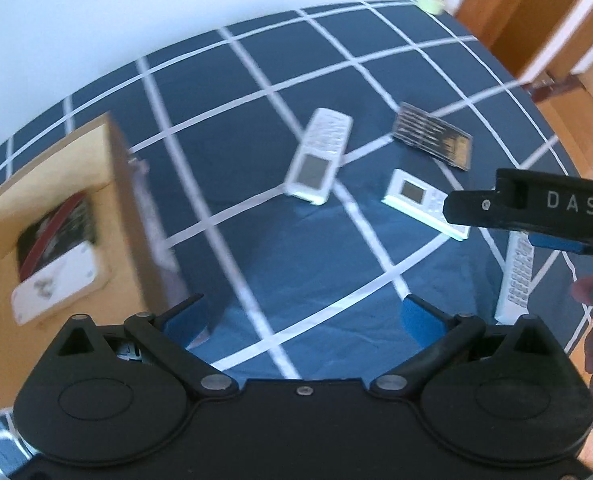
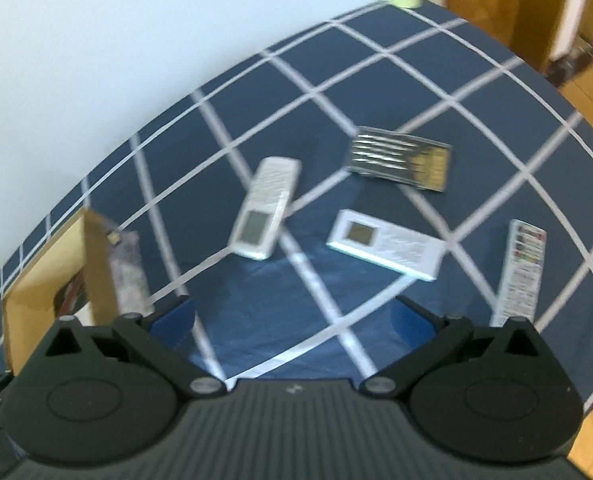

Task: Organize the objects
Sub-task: 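Move the right tool out of the box toward the white air-conditioner remote, then close the right tool on the white air-conditioner remote and lift it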

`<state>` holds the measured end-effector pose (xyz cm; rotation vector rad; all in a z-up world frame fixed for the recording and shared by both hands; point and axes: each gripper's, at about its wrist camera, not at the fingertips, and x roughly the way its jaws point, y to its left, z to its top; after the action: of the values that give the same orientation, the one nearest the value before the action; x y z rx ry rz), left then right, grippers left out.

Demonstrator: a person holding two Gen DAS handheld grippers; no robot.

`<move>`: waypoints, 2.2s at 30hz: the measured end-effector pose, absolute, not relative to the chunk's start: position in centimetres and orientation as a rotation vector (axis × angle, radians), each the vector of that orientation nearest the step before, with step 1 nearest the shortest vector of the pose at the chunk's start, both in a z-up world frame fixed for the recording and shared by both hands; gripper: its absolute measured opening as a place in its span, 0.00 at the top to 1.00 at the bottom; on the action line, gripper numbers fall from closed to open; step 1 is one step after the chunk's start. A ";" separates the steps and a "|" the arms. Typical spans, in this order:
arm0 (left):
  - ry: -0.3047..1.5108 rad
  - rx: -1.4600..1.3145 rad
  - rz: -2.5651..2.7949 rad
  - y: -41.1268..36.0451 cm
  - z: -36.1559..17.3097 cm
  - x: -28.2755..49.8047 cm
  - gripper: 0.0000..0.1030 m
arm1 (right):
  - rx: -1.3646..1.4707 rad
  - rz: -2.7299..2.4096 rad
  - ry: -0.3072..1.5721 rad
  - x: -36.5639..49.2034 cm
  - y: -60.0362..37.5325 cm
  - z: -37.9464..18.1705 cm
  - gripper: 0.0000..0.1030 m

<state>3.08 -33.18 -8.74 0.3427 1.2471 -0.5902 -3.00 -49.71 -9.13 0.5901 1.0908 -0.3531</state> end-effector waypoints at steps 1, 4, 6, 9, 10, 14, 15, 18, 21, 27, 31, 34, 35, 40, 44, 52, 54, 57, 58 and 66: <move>1.245 0.357 -0.600 -34.0 -8.8 3.1 0.00 | 0.610 -0.372 1.089 -3.3 -50.6 -9.4 0.00; 1.243 0.400 -0.628 -36.1 -9.4 3.3 0.00 | 0.659 -0.393 1.077 -3.9 -52.5 -10.1 0.00; 1.252 0.424 -0.643 -37.3 -9.9 3.5 0.00 | 0.690 -0.418 1.068 -4.2 -53.6 -10.7 0.00; 1.262 0.460 -0.669 -38.9 -10.8 3.9 0.00 | 0.726 -0.454 1.070 -4.2 -54.9 -11.7 0.00; 1.266 0.471 -0.678 -39.5 -11.1 4.1 0.00 | 0.731 -0.467 1.074 -4.1 -55.3 -12.0 0.00; 1.301 0.520 -0.725 -41.8 -13.0 5.3 0.00 | 0.776 -0.528 1.091 -4.0 -56.8 -13.8 0.00; 1.302 0.536 -0.732 -42.3 -13.5 5.5 0.00 | 0.790 -0.548 1.102 -4.0 -57.2 -14.3 0.00; 1.306 0.577 -0.770 -44.0 -14.7 6.2 0.00 | 0.841 -0.579 1.116 -3.8 -58.3 -15.7 0.00; 1.324 0.599 -0.800 -45.5 -16.1 7.0 0.00 | 0.850 -0.612 1.129 -3.2 -59.1 -16.9 0.00; 1.356 0.638 -0.849 -48.5 -19.1 8.1 0.00 | 0.892 -0.637 1.162 -2.2 -60.5 -19.5 0.00; 1.376 0.658 -0.877 -50.1 -20.8 8.6 0.00 | 0.907 -0.642 1.183 -1.5 -61.2 -21.0 0.00; 1.394 0.654 -0.894 -51.1 -21.9 9.0 0.00 | 0.915 -0.640 1.195 -0.9 -61.5 -22.1 0.01; 1.401 0.650 -0.905 -51.4 -22.3 9.1 0.00 | 0.921 -0.640 1.197 -0.8 -61.6 -22.4 0.01; 1.415 0.662 -0.920 -52.2 -23.5 9.2 0.01 | 0.924 -0.643 1.216 -0.4 -61.7 -24.0 0.07; 1.425 0.664 -0.929 -52.5 -24.1 9.3 0.03 | 0.922 -0.640 1.229 -0.3 -61.8 -24.6 0.11; 1.423 0.661 -0.939 -52.5 -24.6 9.7 0.05 | 0.952 -0.615 1.229 0.0 -61.7 -24.7 0.19; 1.427 0.655 -0.945 -52.4 -24.6 9.6 0.08 | 0.939 -0.614 1.227 0.0 -61.6 -24.5 0.21; 1.437 0.643 -0.965 -52.5 -24.3 9.6 0.17 | 0.928 -0.613 1.232 0.1 -61.6 -24.4 0.25; 1.446 0.634 -0.973 -52.5 -24.3 9.7 0.19 | 0.925 -0.610 1.235 0.3 -61.6 -24.4 0.28; 1.475 0.597 -0.994 -52.5 -24.1 9.5 0.33 | 0.909 -0.583 1.244 0.8 -61.5 -24.3 0.36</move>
<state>9.53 -52.50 -24.07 0.5966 1.4753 -0.9936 0.83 -61.53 -24.30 0.9091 1.2444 -0.5831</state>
